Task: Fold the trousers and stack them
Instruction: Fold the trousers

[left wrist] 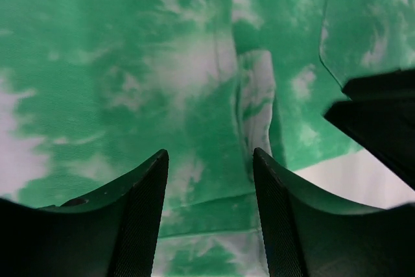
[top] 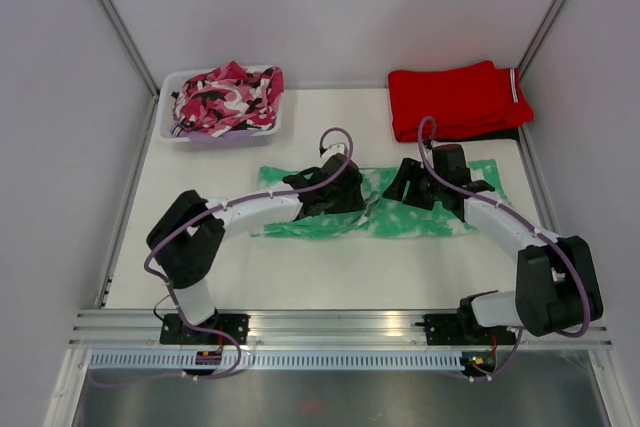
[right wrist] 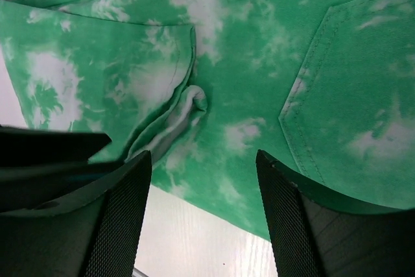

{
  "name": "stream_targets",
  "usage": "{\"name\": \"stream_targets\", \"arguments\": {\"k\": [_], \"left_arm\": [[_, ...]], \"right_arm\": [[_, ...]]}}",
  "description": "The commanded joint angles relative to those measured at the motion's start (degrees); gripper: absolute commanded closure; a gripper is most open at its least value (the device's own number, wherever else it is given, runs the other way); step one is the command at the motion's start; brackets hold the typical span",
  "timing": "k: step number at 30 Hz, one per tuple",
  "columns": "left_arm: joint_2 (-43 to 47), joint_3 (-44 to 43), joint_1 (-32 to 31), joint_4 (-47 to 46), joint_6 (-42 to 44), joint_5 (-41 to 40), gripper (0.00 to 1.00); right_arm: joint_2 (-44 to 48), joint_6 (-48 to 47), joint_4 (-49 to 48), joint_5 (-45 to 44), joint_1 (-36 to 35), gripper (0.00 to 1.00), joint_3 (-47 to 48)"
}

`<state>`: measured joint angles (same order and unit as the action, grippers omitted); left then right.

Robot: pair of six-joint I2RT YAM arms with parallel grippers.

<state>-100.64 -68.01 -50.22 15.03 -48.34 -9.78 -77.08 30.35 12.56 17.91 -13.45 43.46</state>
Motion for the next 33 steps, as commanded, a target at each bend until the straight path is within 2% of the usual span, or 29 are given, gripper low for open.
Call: {"name": "stream_targets", "arguments": {"k": [1,4,9,14,18,23,27,31,33], "left_arm": [[-2.19,-2.92,-6.11,-2.46,3.42,1.79,0.4],[-2.89,-2.13,-10.59,-3.24,1.59,-0.06,0.41],[-3.25,1.03,-13.33,-3.87,-1.67,-0.15,0.44],[2.63,3.23,-13.33,-1.94,-2.55,-5.85,0.44],[8.52,3.76,-12.45,2.27,-2.38,-10.25,0.41],[12.39,7.18,-8.33,2.29,-5.1,-12.63,0.36],[10.47,8.24,-7.35,-1.39,-6.51,-11.76,0.36],[5.82,4.83,-7.35,-3.95,0.5,-10.0,0.37],[3.36,3.15,-7.35,-4.13,4.02,-9.91,0.37]], "right_arm": [[-2.46,1.99,-4.82,0.1,-0.17,0.28,-0.4],[-3.95,3.22,-7.02,1.42,-0.17,0.29,-0.66],[-5.36,3.93,-8.51,0.63,-0.08,0.3,-0.92],[-6.68,4.28,-10.88,1.42,-0.17,0.32,-1.97],[-8.0,4.98,-12.12,2.92,-1.74,0.34,-2.07],[-10.11,6.39,-15.28,1.86,-4.12,0.37,-1.8],[-12.21,7.62,-16.69,1.16,-4.56,0.49,-1.63],[-13.36,7.27,-15.37,-1.12,-4.65,0.59,-0.66],[-13.27,7.18,-14.58,-3.22,-4.65,0.69,-0.48]]}}
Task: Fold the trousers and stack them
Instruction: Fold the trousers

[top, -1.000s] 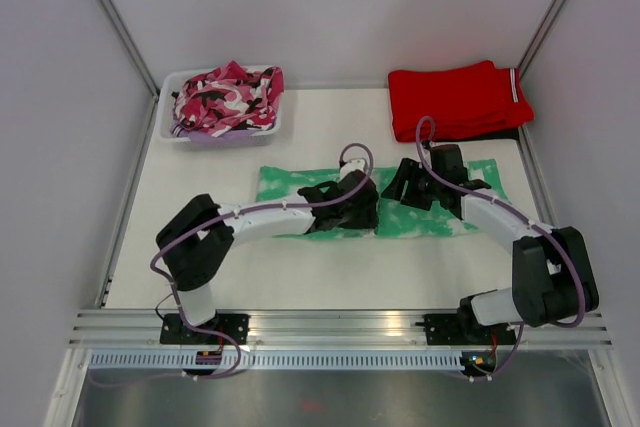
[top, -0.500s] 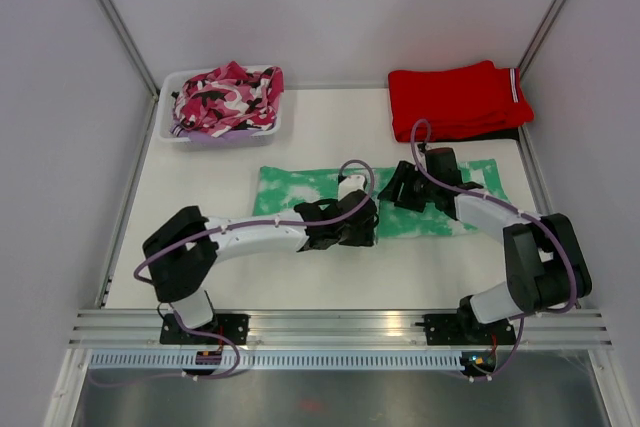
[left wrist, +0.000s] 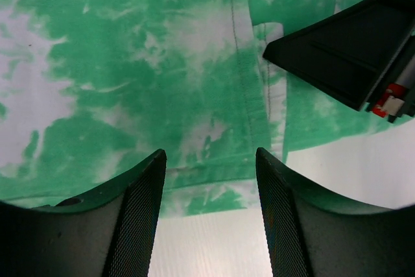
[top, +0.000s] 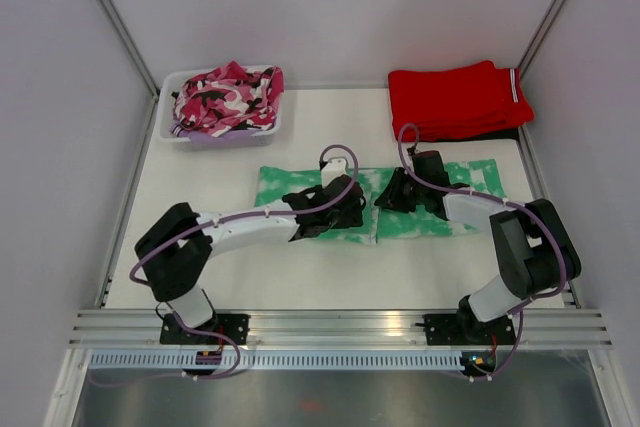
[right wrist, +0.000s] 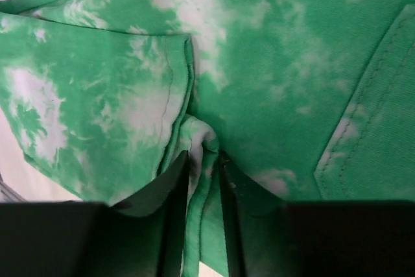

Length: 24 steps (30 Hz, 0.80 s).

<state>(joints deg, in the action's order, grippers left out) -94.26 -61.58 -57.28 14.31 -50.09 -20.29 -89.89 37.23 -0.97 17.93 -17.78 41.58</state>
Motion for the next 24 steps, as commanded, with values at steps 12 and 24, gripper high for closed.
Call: {"name": "stream_targets", "arguments": {"k": [12,24], "left_arm": [[-12.0,-12.33,-0.29,-3.14,15.02,3.07,0.36],[-17.89,-14.53,-0.29,0.99,14.67,-0.27,0.44]], "right_arm": [[-0.64,0.74,-1.4,-5.28,-0.24,1.0,0.25],[0.68,0.91,-1.49,-6.51,-0.24,1.0,0.6]]}}
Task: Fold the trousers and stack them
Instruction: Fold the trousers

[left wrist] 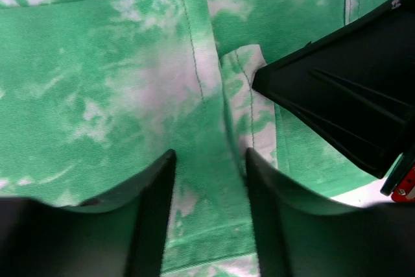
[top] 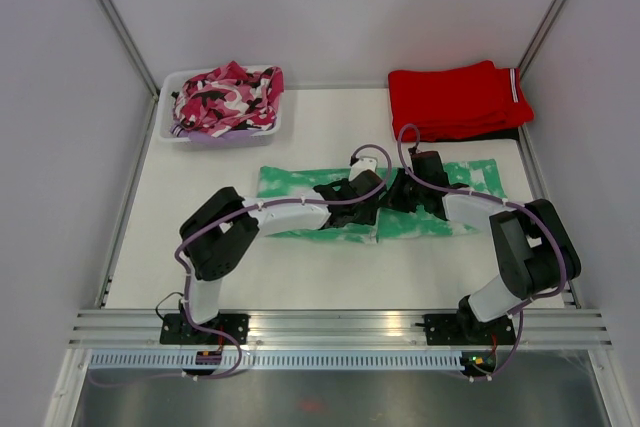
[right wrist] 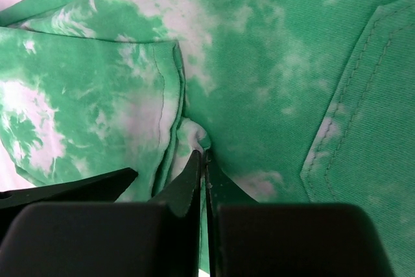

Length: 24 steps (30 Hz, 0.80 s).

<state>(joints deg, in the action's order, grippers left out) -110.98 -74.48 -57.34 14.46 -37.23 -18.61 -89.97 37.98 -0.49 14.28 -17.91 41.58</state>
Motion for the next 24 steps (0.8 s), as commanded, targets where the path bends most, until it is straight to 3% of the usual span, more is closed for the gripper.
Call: {"name": "stream_targets", "arguments": {"k": [1,2,6,24], "left_arm": [[-1.26,-1.64,-0.23,0.83,1.73,-1.96,0.49],[-1.34,-1.72,-0.23,0.83,1.46,-1.96,0.62],[-0.03,-1.46,-0.23,0.92,0.58,-2.74,0.96],[18.16,2.84,-0.14,-1.54,0.5,-6.44,0.98]], "right_arm": [[0.68,0.08,-1.97,-2.86,-0.11,1.0,0.6],[0.68,0.08,-1.88,-2.94,-0.11,1.0,0.6],[0.68,-0.01,-2.06,-2.86,-0.1,1.0,0.87],[-3.71,-4.22,-1.27,-3.82,-0.02,1.0,16.94]]}}
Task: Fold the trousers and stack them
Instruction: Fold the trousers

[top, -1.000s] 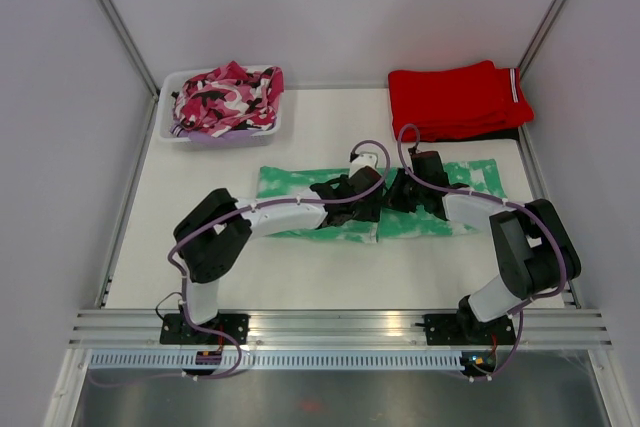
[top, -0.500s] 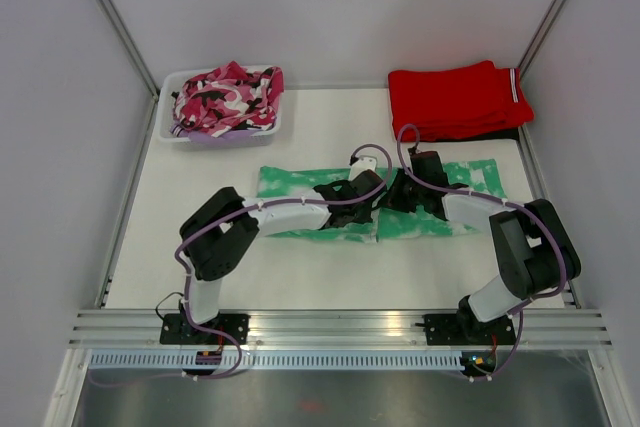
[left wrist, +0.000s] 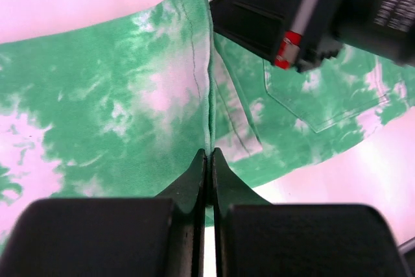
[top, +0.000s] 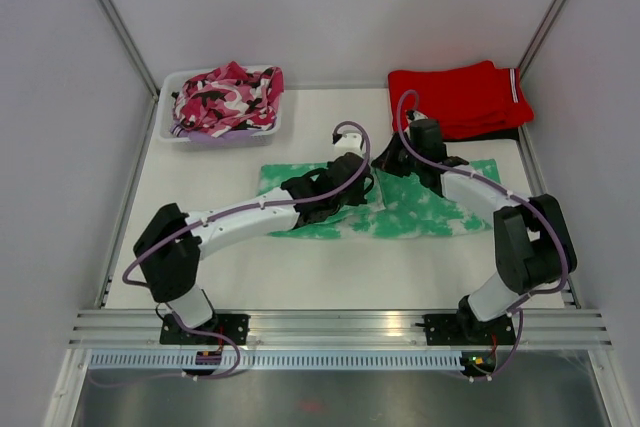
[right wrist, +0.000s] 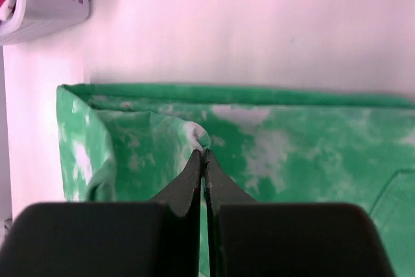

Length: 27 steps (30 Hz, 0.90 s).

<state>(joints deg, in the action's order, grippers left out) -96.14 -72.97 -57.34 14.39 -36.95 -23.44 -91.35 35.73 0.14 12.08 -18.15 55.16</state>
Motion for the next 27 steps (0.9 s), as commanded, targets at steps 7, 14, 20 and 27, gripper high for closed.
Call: {"name": "stream_targets", "arguments": {"k": [7,14,20,27], "left_arm": [[0.78,1.78,-0.14,-2.96,-0.93,-1.17,0.98],[-4.58,-2.25,-0.14,-1.22,-2.24,-2.48,0.98],[-6.96,-3.84,-0.14,-1.21,-4.62,-2.32,0.98],[-10.64,-5.52,-0.14,-2.09,-4.45,2.16,0.74]], "right_arm": [[-6.65,-1.36,-3.3,-0.12,0.22,1.0,2.86],[-2.7,-0.66,-2.34,-3.55,0.22,1.0,-1.98],[0.12,-0.66,0.12,-4.43,0.22,0.81,-2.86],[8.55,-1.62,4.6,-8.81,0.31,0.13,-5.41]]}}
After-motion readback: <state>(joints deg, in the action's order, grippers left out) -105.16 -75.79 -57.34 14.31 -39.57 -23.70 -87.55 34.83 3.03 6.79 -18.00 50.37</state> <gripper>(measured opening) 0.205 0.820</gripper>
